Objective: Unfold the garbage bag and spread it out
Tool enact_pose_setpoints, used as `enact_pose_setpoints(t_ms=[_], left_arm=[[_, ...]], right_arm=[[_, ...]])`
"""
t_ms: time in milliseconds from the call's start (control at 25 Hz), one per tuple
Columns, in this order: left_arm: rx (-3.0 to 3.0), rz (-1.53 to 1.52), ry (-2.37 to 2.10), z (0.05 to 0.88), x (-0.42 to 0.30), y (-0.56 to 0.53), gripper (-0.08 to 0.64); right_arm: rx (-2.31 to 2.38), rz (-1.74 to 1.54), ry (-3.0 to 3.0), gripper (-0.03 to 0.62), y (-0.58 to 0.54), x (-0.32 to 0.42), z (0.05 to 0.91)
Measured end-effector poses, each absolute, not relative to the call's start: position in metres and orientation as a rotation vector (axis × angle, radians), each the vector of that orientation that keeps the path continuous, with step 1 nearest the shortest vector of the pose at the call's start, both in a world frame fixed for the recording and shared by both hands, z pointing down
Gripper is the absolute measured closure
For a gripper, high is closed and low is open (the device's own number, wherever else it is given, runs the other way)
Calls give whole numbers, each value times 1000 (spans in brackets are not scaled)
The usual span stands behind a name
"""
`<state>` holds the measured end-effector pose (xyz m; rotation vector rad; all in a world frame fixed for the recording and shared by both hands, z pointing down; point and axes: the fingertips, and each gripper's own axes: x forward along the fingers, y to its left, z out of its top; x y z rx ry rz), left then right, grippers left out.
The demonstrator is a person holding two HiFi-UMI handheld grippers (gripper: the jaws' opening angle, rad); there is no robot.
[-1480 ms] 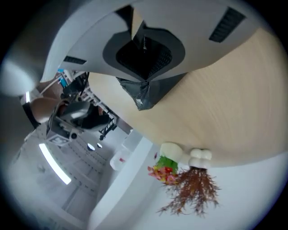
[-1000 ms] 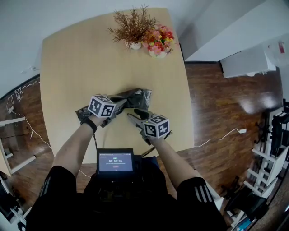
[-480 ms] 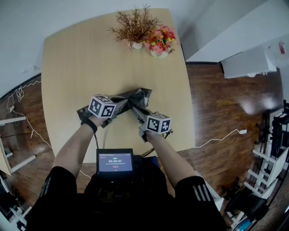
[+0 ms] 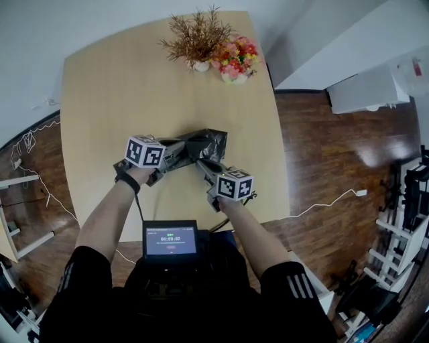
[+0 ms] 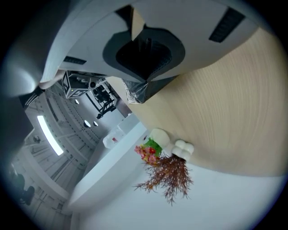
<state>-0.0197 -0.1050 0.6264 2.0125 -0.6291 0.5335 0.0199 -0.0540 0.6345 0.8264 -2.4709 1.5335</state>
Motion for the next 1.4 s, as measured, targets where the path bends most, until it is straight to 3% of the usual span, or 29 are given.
enact_pose_setpoints(t_ms=[280,800,1000,1160,1400], left_arm=[[2006,602,-704,624,-43,-126,560],[1903,1063,-791,684,-85,-162,554],[1976,1106,-815,676,-86,-164,551],[2151,1075,-758,627,-73,-152,383],[2228,1329,-620,626,-76,-98,290]], right_arm=[[830,1528,-2420,584,-45,28,648],[779,1565,-2328,585,-16,29,668],[789,1593,-2291,584,-8,30,680],[782,1592,-2300,584,-9,30,680],[770,1578,-2311,584,-15,32,678]])
